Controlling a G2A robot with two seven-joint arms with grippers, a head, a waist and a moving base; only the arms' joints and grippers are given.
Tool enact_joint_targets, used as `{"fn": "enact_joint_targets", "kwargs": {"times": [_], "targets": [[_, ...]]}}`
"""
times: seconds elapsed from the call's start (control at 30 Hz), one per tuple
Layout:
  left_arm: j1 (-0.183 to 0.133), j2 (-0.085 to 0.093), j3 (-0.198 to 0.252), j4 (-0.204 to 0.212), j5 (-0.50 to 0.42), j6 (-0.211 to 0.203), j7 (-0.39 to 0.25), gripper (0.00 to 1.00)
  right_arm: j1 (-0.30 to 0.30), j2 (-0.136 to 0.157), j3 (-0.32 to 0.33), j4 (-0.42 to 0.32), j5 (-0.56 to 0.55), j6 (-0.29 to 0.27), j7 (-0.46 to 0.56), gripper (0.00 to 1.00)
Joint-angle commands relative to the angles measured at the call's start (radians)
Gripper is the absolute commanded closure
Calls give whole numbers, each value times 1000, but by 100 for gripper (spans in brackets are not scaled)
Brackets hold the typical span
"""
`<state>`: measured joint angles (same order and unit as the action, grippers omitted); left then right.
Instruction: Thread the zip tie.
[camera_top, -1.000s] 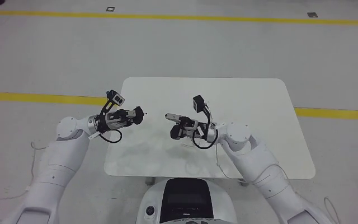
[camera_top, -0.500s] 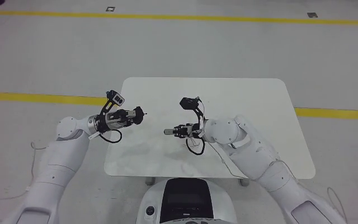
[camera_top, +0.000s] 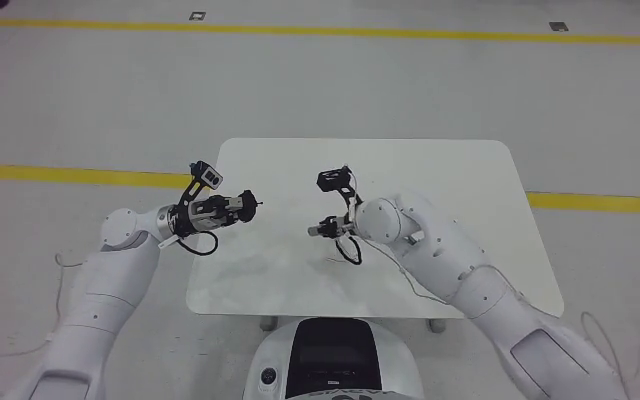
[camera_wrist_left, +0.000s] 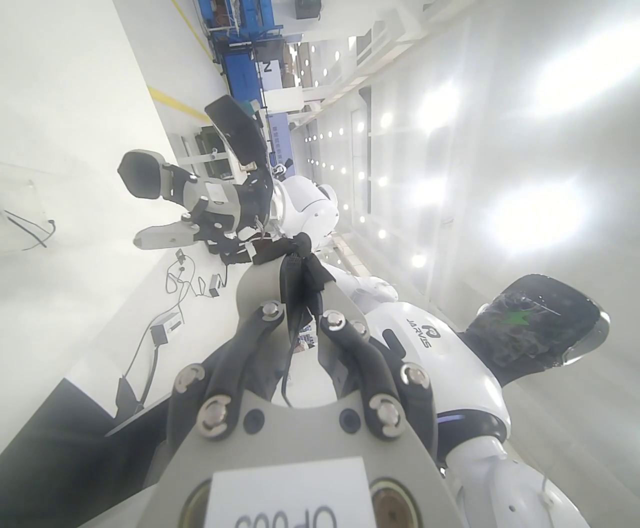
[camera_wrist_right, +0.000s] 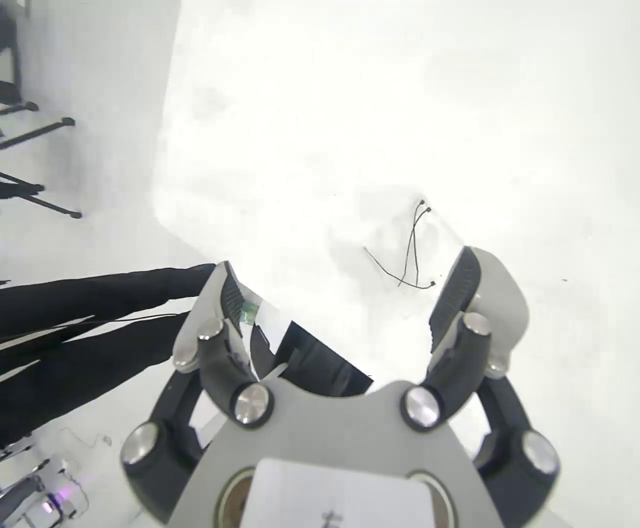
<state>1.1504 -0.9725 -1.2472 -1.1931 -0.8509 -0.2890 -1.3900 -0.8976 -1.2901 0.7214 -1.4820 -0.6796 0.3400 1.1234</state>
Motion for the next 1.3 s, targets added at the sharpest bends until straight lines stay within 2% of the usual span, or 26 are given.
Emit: {"fn": "enact_joint_targets", "kwargs": {"times": [0.0,0.07,0.27,0.3,0.47,0.73,0.93,1.07,1.13,1.27], "targets": [[0,0,0,0,0,0,0,100,33,-17,-40,45,-19,0,45,0],[0,0,0,0,0,0,0,100,48,-31,-55,64,-5,0,50,0],[0,0,0,0,0,0,0,100,48,-31,-55,64,-5,0,50,0],[6,-1,6,-12,8,5,26,100,48,-31,-55,64,-5,0,50,0],[19,-9,43,-43,12,16,48,100,48,-31,-55,64,-5,0,50,0],[2,-21,86,-31,14,6,59,100,48,-31,-55,64,-5,0,50,0],[1,-21,87,-30,15,4,59,100,48,-31,-55,64,-5,0,50,0],[1,-21,87,-30,15,4,59,100,51,-35,-75,67,-72,0,75,0],[1,-21,87,-30,15,4,59,100,57,-45,-88,79,-104,0,119,0],[1,-21,87,-30,15,4,59,100,52,-66,-90,100,-126,0,127,0]]}}
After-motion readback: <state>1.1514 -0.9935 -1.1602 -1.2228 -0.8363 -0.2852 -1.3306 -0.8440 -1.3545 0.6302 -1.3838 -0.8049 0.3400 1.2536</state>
